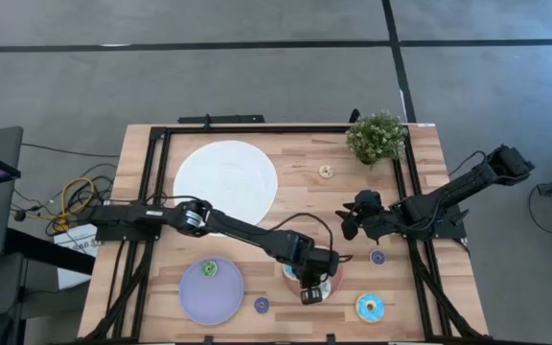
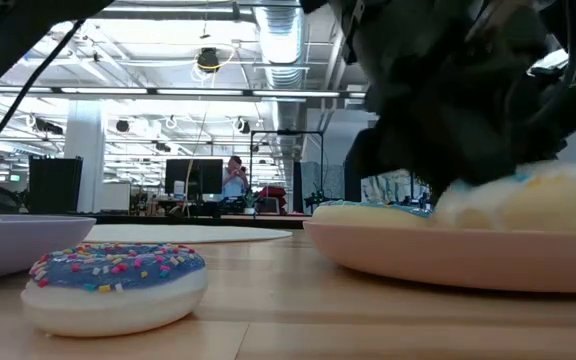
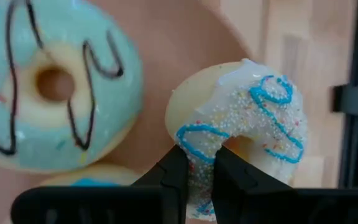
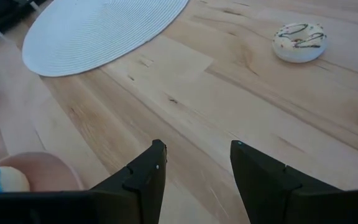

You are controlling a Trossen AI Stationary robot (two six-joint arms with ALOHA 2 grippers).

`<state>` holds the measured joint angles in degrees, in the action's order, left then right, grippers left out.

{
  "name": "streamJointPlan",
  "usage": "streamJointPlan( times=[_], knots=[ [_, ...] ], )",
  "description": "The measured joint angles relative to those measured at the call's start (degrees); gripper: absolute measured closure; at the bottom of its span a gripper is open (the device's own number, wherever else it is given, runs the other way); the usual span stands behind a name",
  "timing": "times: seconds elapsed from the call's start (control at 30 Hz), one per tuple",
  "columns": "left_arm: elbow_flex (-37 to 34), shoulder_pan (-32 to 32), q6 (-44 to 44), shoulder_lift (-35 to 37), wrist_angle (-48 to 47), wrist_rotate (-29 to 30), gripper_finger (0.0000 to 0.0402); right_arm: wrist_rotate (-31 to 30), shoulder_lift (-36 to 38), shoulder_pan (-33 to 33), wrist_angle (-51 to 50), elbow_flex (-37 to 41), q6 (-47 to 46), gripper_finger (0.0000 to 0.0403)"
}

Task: Pick & Place donuts
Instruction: Put the large white donut on the pink plate

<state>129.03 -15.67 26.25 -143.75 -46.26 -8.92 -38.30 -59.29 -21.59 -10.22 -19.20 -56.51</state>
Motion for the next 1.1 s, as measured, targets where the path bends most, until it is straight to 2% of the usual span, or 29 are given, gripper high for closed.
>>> streamJointPlan(
  times=[0.23,0.4,0.9,1.1],
  knots=[
    [-0.50,1.13,0.55,0.10,0.37,3.68,0.0363,-0.02,0.00,-0.02,0.00,0.00,0.02,0.0234],
    [-0.52,1.17,0.42,0.10,0.32,1.67,0.0363,-0.02,0.00,-0.01,-0.01,0.00,0.07,0.0234],
    [-0.55,1.04,3.22,0.10,-0.75,3.75,0.0362,-0.04,0.00,-0.02,-0.02,0.00,0.15,0.0234],
    [-0.57,1.04,3.16,0.10,-0.67,3.75,0.0327,-0.04,0.00,0.00,-0.02,0.00,0.15,0.0234]
  ],
)
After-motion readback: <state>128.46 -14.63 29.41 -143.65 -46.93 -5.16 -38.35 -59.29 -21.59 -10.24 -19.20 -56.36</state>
